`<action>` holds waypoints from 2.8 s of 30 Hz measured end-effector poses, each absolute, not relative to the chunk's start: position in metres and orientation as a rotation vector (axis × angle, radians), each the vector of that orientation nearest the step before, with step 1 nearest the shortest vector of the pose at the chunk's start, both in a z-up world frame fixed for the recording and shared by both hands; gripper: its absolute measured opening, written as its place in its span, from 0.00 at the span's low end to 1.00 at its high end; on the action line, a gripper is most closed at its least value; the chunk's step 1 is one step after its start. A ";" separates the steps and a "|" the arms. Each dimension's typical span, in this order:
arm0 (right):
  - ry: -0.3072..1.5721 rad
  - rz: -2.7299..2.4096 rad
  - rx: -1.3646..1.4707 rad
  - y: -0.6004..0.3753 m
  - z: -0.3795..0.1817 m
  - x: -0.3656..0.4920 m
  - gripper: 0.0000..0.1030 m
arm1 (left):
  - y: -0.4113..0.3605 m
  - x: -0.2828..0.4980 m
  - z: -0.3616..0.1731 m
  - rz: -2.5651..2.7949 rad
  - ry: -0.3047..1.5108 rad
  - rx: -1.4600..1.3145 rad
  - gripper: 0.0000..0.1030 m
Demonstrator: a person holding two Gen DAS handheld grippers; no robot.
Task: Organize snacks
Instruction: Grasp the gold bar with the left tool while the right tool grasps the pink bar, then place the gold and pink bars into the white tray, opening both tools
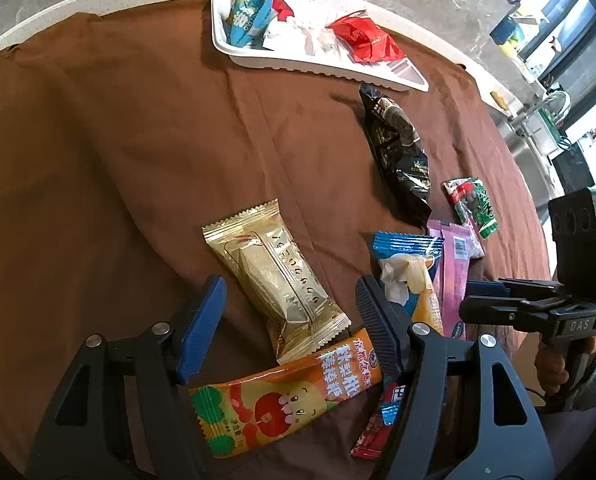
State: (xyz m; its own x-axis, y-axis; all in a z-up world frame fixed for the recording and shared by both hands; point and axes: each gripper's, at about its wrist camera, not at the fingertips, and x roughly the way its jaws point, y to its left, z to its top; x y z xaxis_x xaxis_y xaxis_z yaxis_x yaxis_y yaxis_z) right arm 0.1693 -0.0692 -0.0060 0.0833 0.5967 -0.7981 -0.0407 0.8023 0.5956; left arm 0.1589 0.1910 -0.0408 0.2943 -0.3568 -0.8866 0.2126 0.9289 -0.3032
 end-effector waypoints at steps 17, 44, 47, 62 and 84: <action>1.430 0.482 0.292 -0.035 -0.005 0.175 0.23 | 0.162 0.161 -0.056 -0.379 1.203 -0.018 0.38; 1.341 0.504 0.449 -0.074 0.027 0.205 0.14 | 0.175 0.197 -0.012 -0.453 1.130 -0.186 0.30; 1.321 0.497 0.459 -0.080 0.034 0.223 0.14 | 0.171 0.211 -0.006 -0.465 1.118 -0.187 0.30; 1.255 0.492 0.407 -0.091 0.050 0.343 0.14 | 0.152 0.337 0.015 -0.509 1.052 -0.242 0.30; 1.194 0.407 0.222 -0.063 0.041 0.428 0.22 | 0.114 0.435 -0.013 -0.437 1.009 -0.151 0.52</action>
State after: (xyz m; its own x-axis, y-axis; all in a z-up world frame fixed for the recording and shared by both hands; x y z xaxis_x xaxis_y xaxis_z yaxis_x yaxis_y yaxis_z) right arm 0.4281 -0.0627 0.0408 0.3078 0.4199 -0.8538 -0.1890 0.9064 0.3777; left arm 0.4348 0.1138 -0.0128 0.4553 -0.4213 -0.7843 0.2845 0.9036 -0.3203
